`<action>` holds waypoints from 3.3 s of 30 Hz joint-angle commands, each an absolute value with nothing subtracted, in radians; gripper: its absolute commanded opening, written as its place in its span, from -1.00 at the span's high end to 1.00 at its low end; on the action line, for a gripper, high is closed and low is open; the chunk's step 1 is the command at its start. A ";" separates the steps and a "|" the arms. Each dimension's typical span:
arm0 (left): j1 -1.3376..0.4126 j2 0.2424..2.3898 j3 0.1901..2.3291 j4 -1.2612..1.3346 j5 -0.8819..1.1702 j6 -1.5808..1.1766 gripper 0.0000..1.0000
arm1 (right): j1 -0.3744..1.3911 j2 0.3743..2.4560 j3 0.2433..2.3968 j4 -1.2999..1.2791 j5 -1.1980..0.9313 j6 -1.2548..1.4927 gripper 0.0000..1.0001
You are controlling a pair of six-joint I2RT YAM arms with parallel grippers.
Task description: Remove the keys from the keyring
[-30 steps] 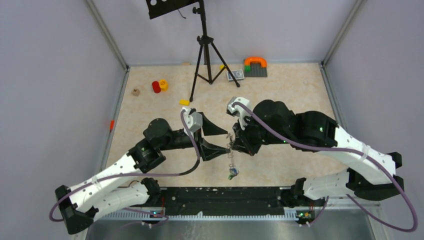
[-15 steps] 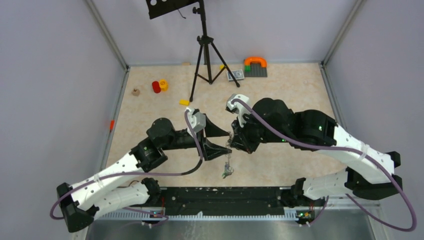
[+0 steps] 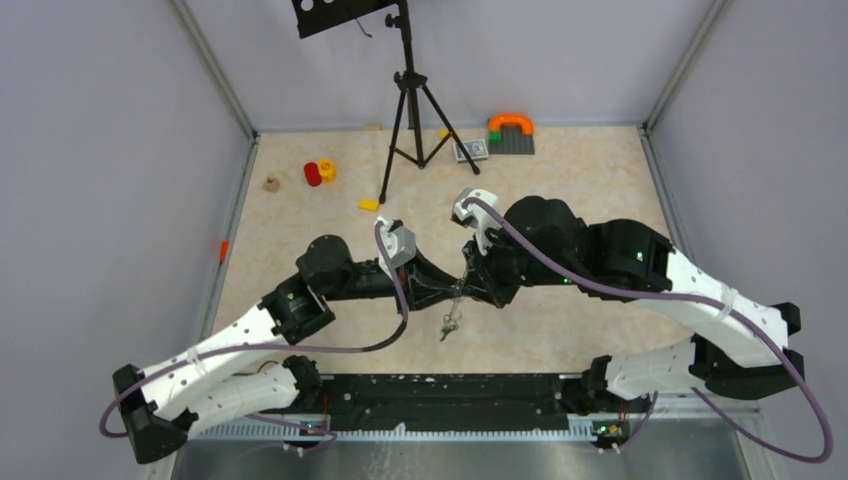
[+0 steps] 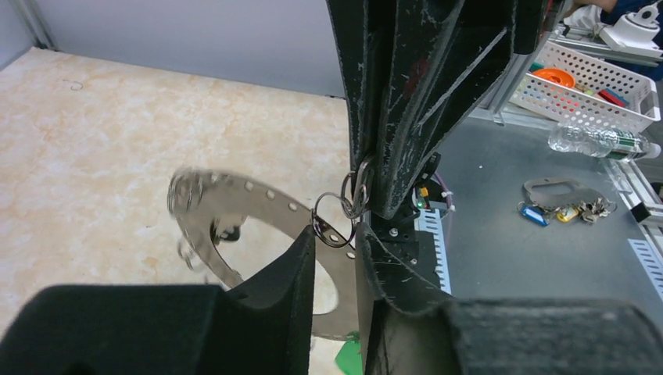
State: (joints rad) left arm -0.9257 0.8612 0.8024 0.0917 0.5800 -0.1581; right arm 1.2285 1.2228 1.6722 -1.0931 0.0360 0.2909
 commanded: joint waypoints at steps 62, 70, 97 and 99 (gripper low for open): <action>-0.931 0.938 0.846 0.253 0.812 -0.188 -0.27 | 1.229 0.913 1.414 -0.958 -0.122 -0.521 1.00; -0.933 0.946 0.845 0.283 0.767 -0.215 -0.30 | 1.229 0.941 1.440 -0.945 -0.091 -0.594 1.00; -0.949 1.016 0.900 0.219 0.657 -0.249 0.25 | 1.229 0.984 1.419 -0.871 -0.076 -0.523 1.00; -0.950 1.020 0.906 0.203 0.658 -0.245 0.31 | 1.229 0.983 1.419 -0.870 -0.074 -0.523 1.00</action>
State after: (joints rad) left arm -0.9447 1.0130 0.8574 0.2115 0.6643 -0.2588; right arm 1.2285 0.9913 1.4132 -0.9424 -0.0719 -0.5358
